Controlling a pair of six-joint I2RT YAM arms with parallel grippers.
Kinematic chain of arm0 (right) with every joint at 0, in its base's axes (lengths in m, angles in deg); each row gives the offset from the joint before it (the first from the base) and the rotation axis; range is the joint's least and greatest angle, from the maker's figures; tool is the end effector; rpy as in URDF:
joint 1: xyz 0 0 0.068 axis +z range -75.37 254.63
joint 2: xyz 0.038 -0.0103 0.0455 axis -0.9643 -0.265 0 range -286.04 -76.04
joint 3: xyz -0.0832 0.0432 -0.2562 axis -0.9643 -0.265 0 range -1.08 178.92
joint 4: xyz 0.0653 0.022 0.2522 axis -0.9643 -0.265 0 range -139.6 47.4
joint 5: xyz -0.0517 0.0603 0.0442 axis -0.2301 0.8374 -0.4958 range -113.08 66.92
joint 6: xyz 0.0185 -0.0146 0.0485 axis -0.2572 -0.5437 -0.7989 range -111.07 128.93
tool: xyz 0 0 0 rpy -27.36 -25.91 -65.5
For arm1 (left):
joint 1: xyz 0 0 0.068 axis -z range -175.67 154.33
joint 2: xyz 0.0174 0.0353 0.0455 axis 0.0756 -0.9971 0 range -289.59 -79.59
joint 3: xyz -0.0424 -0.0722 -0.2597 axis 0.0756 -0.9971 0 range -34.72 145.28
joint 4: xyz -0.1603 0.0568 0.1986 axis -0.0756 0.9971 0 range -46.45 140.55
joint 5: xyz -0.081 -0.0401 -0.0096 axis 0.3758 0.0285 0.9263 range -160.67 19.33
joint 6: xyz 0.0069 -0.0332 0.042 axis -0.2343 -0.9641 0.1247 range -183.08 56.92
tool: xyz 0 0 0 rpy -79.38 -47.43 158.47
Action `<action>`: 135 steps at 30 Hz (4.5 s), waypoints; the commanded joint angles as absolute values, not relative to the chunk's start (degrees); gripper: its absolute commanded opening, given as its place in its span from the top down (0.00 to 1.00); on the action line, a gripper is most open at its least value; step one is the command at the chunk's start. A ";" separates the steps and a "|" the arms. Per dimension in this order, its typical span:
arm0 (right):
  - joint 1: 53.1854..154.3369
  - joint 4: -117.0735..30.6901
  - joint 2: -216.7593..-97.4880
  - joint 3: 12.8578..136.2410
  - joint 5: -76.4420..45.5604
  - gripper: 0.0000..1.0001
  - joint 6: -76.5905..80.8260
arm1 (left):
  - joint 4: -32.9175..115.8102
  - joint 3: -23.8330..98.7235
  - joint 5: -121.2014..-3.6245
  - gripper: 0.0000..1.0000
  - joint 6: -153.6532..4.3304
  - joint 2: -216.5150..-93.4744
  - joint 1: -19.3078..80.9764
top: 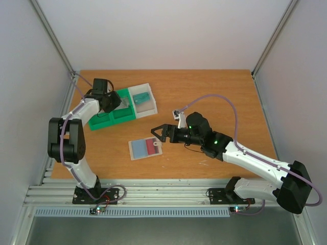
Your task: Take the credit cards out of the card holder
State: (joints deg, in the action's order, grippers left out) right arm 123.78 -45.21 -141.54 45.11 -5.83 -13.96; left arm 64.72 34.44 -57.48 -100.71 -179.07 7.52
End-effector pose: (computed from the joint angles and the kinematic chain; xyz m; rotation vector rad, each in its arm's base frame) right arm 0.1632 0.2049 0.2890 -0.6858 1.9937 1.0907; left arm 0.3719 -0.0289 0.2169 -0.6511 2.4453 -0.5819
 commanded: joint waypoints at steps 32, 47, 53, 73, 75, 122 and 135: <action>117.00 -63.33 -146.52 55.29 -7.26 0.02 -2.25 | 66.35 42.35 -62.90 0.55 -100.75 -180.52 7.35; 117.14 -61.33 -149.99 53.03 -2.04 0.10 -7.53 | 77.49 37.67 -47.24 0.14 -98.63 -168.37 7.35; 117.52 -61.58 -153.06 52.47 -4.45 0.24 -8.56 | 86.38 32.83 -39.47 0.01 -92.63 -161.69 7.32; 122.27 -62.65 -170.25 58.34 -9.70 0.58 -4.08 | 80.58 8.45 -27.01 0.21 -91.82 -145.85 11.99; 122.23 -62.82 -171.20 58.62 -9.83 0.61 -3.69 | 78.48 7.42 -27.63 0.22 -93.93 -146.36 14.23; 125.76 -57.76 -178.74 55.37 -10.90 0.84 -7.35 | 39.39 -6.77 -27.70 0.65 -111.86 -165.25 21.53; 125.97 -53.62 -177.98 54.45 -8.61 0.80 -9.97 | 37.54 -8.09 -28.31 0.82 -111.82 -167.49 21.99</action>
